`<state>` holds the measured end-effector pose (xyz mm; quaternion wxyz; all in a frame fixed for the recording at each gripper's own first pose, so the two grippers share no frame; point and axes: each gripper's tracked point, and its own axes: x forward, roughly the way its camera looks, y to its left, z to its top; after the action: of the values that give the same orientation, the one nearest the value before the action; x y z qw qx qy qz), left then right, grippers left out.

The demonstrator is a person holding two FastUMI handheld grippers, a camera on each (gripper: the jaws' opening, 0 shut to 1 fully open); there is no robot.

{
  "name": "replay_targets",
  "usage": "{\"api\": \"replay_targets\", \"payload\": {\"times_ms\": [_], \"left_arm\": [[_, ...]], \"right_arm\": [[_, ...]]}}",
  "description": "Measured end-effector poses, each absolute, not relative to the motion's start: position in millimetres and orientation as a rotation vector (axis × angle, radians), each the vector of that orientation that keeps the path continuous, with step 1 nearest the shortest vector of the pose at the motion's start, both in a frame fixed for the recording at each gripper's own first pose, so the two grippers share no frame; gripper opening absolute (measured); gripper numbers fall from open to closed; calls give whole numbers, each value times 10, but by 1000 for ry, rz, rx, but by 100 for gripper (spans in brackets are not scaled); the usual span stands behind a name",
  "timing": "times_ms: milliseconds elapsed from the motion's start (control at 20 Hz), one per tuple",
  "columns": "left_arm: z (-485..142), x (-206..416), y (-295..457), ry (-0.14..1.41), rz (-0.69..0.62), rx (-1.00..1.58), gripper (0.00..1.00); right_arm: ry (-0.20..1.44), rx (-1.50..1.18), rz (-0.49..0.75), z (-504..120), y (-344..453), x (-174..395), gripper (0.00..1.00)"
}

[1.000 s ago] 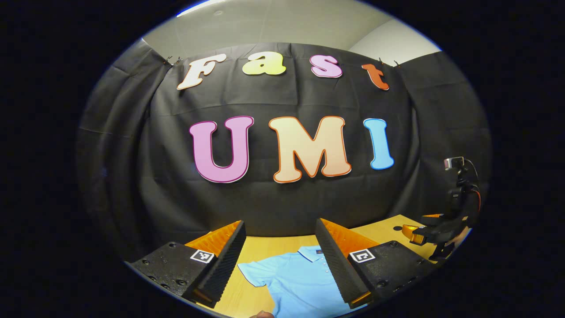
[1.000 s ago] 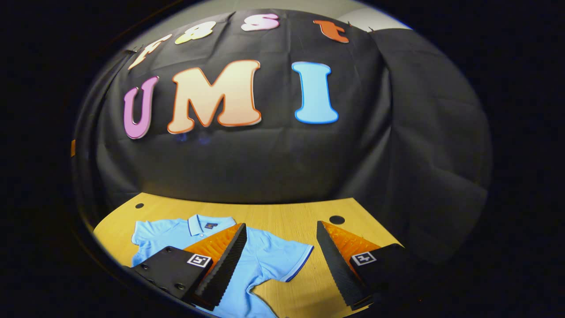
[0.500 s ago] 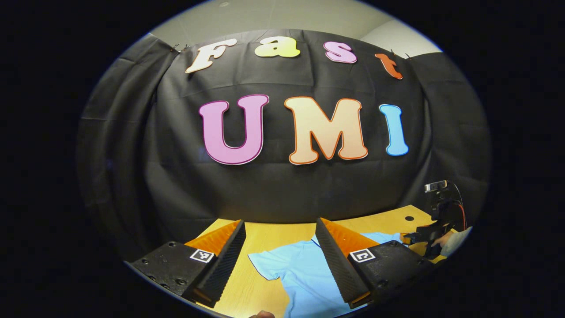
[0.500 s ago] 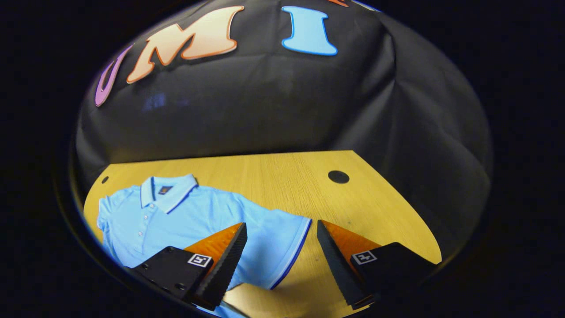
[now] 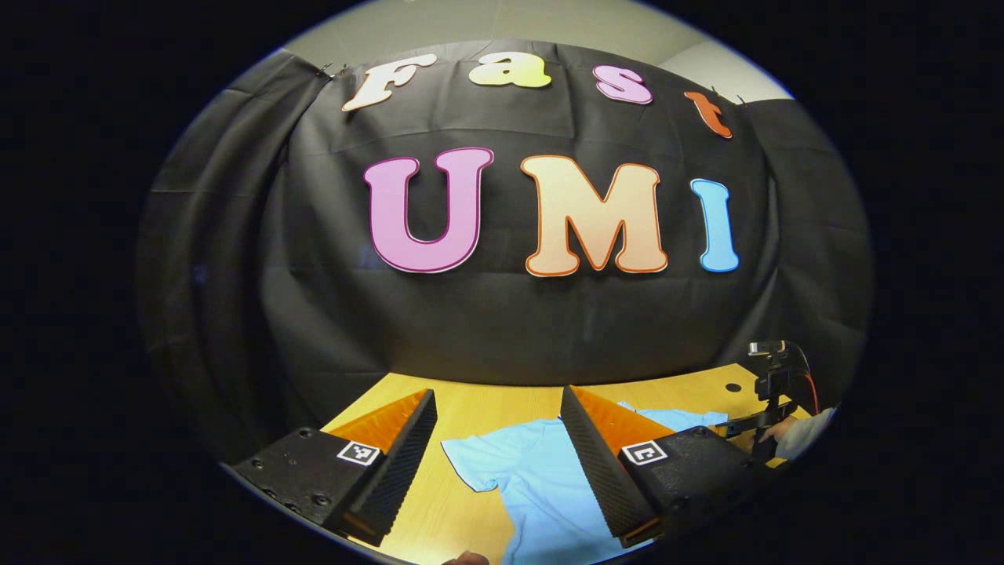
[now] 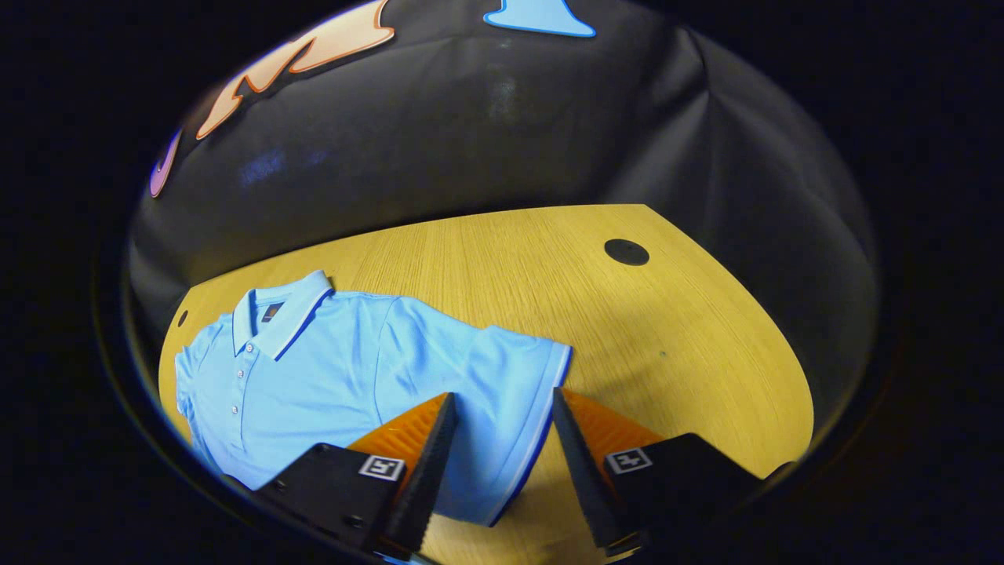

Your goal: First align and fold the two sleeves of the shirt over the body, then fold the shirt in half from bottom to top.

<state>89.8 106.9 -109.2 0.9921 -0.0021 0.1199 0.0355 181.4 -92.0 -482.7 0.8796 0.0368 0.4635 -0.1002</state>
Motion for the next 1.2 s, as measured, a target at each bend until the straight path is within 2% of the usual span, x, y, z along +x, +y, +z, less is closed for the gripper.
{"api": "replay_targets", "payload": {"times_ms": [150,250,600,650,700,900,1200], "left_arm": [[-1112,866,1102,242,82,-40,95],[-1152,841,1134,251,93,-51,96],[-1221,776,1259,247,114,-10,94],[-1227,772,1244,248,110,-14,96],[-1248,768,1238,251,108,-18,96],[-1343,764,1219,267,100,-39,96],[-1542,977,1225,277,92,-51,96]], "right_arm": [[970,126,-205,-4780,-821,1849,14],[973,167,-197,-4772,-746,1863,6],[816,234,-66,-4128,-46,2257,6],[808,250,-43,-4079,110,2291,2],[808,262,-19,-4091,271,2309,6],[845,272,53,-4354,841,2259,6],[920,219,75,-4727,1130,2120,6]]}}
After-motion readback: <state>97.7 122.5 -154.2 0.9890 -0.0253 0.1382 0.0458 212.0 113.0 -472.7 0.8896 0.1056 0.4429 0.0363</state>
